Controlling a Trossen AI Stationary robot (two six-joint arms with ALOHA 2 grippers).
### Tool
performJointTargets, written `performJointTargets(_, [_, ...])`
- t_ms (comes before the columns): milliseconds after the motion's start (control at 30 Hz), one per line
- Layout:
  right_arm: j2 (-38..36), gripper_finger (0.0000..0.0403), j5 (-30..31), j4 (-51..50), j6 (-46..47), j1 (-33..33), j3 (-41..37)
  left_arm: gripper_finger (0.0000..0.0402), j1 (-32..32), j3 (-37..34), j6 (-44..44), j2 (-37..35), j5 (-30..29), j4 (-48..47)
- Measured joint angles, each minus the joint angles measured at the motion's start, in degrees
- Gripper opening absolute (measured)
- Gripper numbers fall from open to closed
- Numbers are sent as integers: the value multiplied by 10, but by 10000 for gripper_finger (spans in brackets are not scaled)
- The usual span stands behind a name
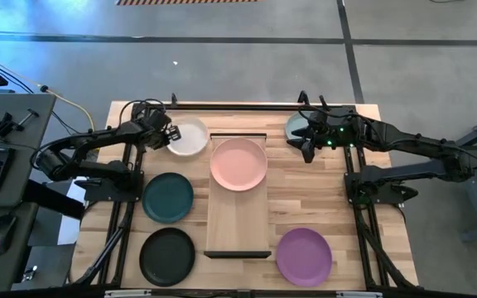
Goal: Place and stack plates onto a shelf
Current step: Put the white plate on the shelf
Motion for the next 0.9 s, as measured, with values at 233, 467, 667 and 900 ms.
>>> performJointTargets(233, [0, 193, 0, 0, 9, 0, 0, 2, 6, 19, 21, -49, 15, -3])
performJointTargets(467, [0, 193, -5, 0, 9, 0, 0, 1, 45, 100, 41, -130, 13, -9])
performJointTargets(667, [0, 193, -9, 0, 7, 0, 0, 1, 60, 229, 100, -142, 22, -47])
performJointTargets(900, [0, 193, -5, 0, -9, 0, 0, 1, -5, 365, 139, -88, 107, -115])
